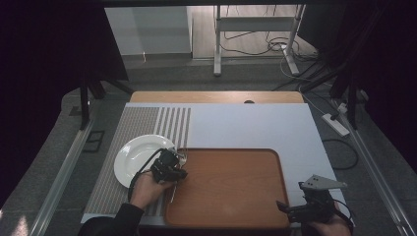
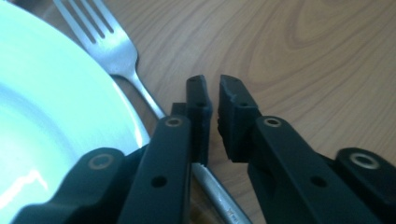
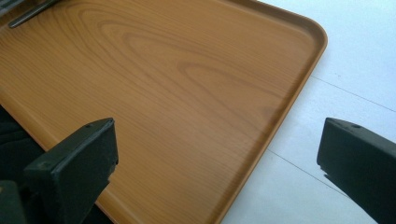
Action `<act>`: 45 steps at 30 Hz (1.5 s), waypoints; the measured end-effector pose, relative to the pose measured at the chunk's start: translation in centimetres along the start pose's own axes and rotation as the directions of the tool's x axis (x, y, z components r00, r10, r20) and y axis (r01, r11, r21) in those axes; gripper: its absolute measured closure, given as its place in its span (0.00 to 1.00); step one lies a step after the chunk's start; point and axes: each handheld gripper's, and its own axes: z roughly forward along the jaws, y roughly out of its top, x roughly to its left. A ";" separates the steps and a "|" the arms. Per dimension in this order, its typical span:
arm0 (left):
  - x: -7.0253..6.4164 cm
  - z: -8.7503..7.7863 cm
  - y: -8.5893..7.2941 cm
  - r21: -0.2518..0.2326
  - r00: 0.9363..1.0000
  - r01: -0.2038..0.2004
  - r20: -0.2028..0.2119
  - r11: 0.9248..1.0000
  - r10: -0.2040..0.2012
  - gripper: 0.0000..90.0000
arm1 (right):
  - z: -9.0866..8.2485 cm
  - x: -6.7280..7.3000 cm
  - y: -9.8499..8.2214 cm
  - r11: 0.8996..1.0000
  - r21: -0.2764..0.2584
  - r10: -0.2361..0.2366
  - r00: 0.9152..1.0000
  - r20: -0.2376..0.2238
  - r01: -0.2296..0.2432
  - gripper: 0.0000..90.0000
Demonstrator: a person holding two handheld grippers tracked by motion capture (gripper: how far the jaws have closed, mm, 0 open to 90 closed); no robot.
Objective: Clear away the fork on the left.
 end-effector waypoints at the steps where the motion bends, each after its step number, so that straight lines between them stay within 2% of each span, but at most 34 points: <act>1: 0.0 -0.1 0.0 -0.005 1.000 0.000 0.001 1.000 0.000 0.89 | 0.0 0.0 0.0 1.000 0.000 0.000 1.000 0.000 0.000 0.00; 8: 0.0 -0.5 0.0 -0.047 1.000 -0.008 0.009 0.999 0.008 0.76 | 0.0 0.0 0.0 1.000 0.001 -0.002 1.000 0.000 0.002 0.00; 10: 0.0 -0.7 0.0 -0.060 1.000 -0.012 0.007 0.998 0.012 0.68 | 0.0 0.0 0.0 1.000 0.002 -0.002 1.000 0.000 0.002 0.00; 14: 0.0 -0.9 0.0 -0.076 1.000 -0.011 0.000 0.997 0.011 0.59 | 0.0 0.0 0.0 1.000 0.002 -0.002 1.000 0.000 0.002 0.00; 17: 0.0 -1.3 -0.1 -0.099 1.000 -0.020 -0.003 0.995 0.019 0.51 | 0.0 0.0 0.0 1.000 0.003 -0.003 1.000 0.001 0.003 0.00; 18: 0.0 -1.4 -0.1 -0.105 1.000 -0.022 -0.003 0.994 0.021 0.51 | 0.0 0.0 0.0 1.000 0.003 -0.003 1.000 0.001 0.003 0.00; 20: -0.1 -1.6 -0.3 -0.127 0.999 -0.031 -0.014 0.991 0.029 0.43 | 0.0 0.1 0.0 1.000 0.006 -0.006 1.000 0.003 0.006 0.00; 23: -0.1 -1.7 -0.4 -0.135 0.999 -0.026 -0.036 0.991 0.021 0.41 | 0.0 0.1 0.0 1.000 0.006 -0.007 1.000 0.003 0.007 0.00; 24: -0.1 -1.7 -0.5 -0.141 0.999 -0.022 -0.041 0.990 0.016 0.37 | 0.0 0.1 0.0 1.000 0.007 -0.008 1.000 0.002 0.008 0.00; 27: 0.1 -2.0 -0.8 -0.164 1.000 -0.004 -0.029 0.987 -0.001 0.28 | 0.0 0.1 0.0 1.000 0.007 -0.007 1.000 0.003 0.007 0.00; 30: 0.2 -2.3 -0.9 -0.173 1.000 0.005 -0.020 0.985 -0.008 0.26 | 0.0 0.1 0.0 1.000 0.007 -0.007 1.000 0.003 0.007 0.00; 33: 0.4 -2.8 -1.2 -0.197 1.000 0.023 -0.006 0.980 -0.024 0.19 | 0.1 0.1 0.0 1.000 0.004 -0.004 1.000 0.001 0.004 0.00; 38: 0.6 -3.4 -1.8 -0.217 0.999 0.031 -0.010 0.976 -0.034 0.09 | 0.0 0.1 0.0 1.000 0.005 -0.004 1.000 0.002 0.004 0.00; 45: 0.9 -4.3 -3.1 -0.239 0.999 0.042 -0.010 0.970 -0.046 0.05 | 0.0 0.1 0.0 1.000 0.006 -0.005 1.000 0.003 0.005 0.00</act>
